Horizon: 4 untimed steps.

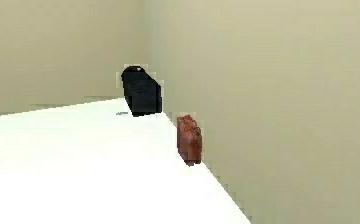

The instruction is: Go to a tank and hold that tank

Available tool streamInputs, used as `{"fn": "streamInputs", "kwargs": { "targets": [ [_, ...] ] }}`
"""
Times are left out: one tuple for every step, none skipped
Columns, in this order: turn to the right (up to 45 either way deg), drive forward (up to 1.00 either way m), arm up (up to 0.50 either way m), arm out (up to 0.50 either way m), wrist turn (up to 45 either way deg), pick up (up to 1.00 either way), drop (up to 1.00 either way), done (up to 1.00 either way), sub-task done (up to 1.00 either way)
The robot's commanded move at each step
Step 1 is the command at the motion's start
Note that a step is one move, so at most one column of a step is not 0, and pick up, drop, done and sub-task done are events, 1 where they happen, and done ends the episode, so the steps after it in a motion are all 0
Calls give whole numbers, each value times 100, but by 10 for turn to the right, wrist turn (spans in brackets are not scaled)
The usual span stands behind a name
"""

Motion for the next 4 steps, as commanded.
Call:
{"fn": "streamInputs", "kwargs": {
  "targets": [
    [0, 80, 0, 0, 0, 0, 0, 0, 0],
    [-450, 0, 0, 0, 0, 0, 0, 0, 0],
    [-360, 0, 0, 0, 0, 0, 0, 0, 0],
    [450, 0, 0, 0, 0, 0, 0, 0, 0]
  ]
}}
